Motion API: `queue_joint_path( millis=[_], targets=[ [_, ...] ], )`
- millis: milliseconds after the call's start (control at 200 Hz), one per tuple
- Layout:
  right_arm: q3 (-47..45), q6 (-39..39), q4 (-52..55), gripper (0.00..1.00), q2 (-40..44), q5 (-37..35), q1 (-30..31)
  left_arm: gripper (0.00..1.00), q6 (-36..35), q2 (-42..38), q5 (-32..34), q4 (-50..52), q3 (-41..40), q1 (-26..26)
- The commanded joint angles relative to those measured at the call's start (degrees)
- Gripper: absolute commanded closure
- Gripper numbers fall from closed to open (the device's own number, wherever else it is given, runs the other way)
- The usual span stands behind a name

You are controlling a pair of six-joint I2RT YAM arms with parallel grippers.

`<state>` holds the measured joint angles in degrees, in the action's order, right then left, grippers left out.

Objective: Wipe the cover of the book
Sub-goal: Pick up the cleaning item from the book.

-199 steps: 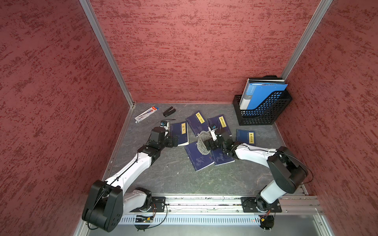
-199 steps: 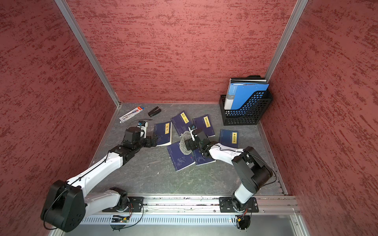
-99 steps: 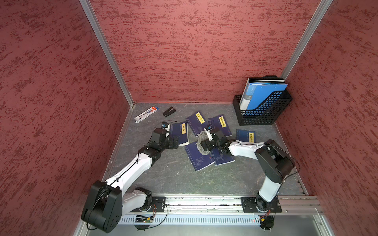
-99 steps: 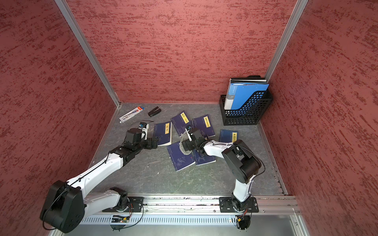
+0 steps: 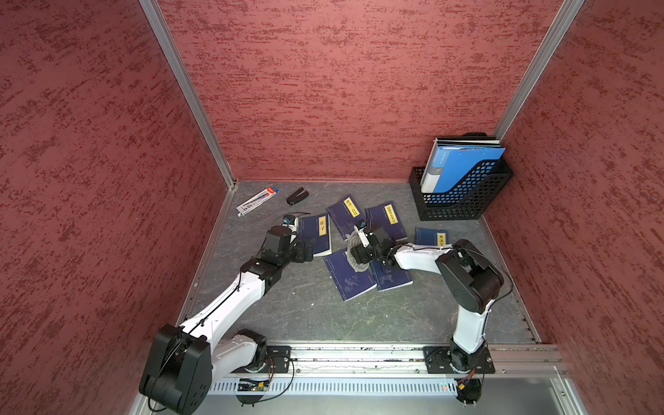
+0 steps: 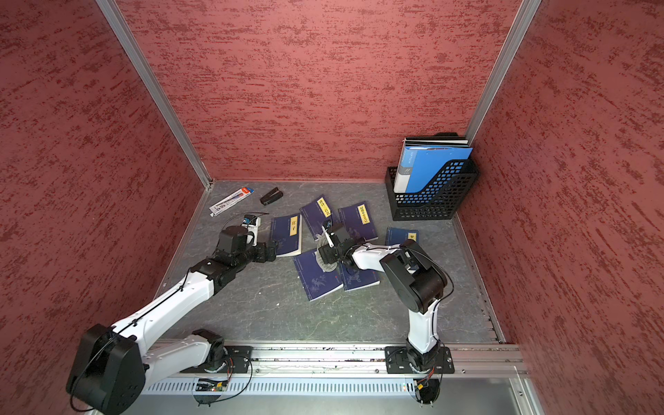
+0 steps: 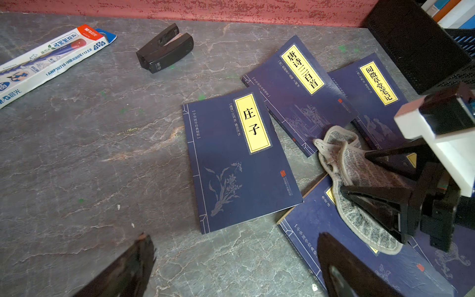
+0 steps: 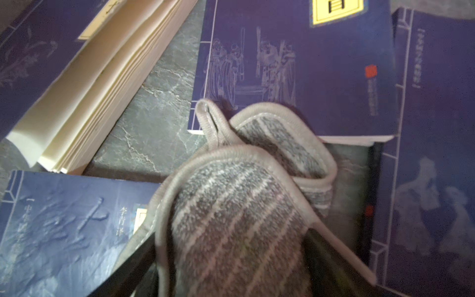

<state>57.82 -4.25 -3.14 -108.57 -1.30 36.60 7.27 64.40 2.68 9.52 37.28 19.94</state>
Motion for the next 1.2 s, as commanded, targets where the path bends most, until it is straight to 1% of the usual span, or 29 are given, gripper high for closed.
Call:
queue_joint_path(
  millis=[0, 110, 165, 220, 260, 321, 621, 766, 872, 977, 1197],
  targets=[
    [-0.25, -0.51, 3.62, 0.31, -1.99, 2.5, -0.12, 0.0, 0.47, -0.59, 0.41, 0.76, -0.63, 0.51],
    [-0.13, -0.19, 3.49, 0.49, -1.77, 3.28, -0.29, 0.0, 0.56, -0.85, 0.73, 1.12, -0.71, 0.62],
    [-0.16, 0.02, 3.3, 0.6, -1.54, 3.24, -0.32, 0.0, 0.56, -1.0, 0.94, 1.34, -0.87, 0.69],
    [-0.16, 0.26, 3.14, 0.68, -1.29, 3.25, -0.56, 0.0, 0.66, -1.19, 1.1, 1.51, -0.83, 0.79],
    [-0.08, 0.44, 3.02, 0.75, -1.01, 3.16, -0.65, 0.0, 0.65, -1.25, 1.1, 1.63, -0.98, 0.88],
    [0.22, 0.49, 3.0, 0.83, -0.49, 2.74, -0.83, 0.0, 0.86, -1.38, 1.15, 1.88, -1.07, 0.97],
    [3.14, 0.7, 6.6, 0.84, 6.33, -0.59, -0.83, 0.0, 1.86, -1.38, 1.3, 2.41, -1.86, 2.11],
    [5.14, 0.47, 9.34, 0.87, 9.41, -0.47, 0.24, 0.0, 2.38, -1.12, 1.85, 2.48, -1.58, 2.2],
    [6.57, -0.21, 10.68, 0.87, 9.95, 0.4, 2.76, 0.0, 2.83, -0.9, 2.27, 2.87, -1.09, 2.21],
    [6.26, -1.98, 9.57, 0.87, 10.01, -0.09, 5.21, 0.0, 3.09, -0.77, 2.41, 3.64, -0.46, 2.2],
    [2.91, -7.31, 4.32, 0.9, 7.01, 2.28, 6.35, 0.0, 3.63, -1.03, 2.42, 4.93, 0.07, 2.19]
  ],
)
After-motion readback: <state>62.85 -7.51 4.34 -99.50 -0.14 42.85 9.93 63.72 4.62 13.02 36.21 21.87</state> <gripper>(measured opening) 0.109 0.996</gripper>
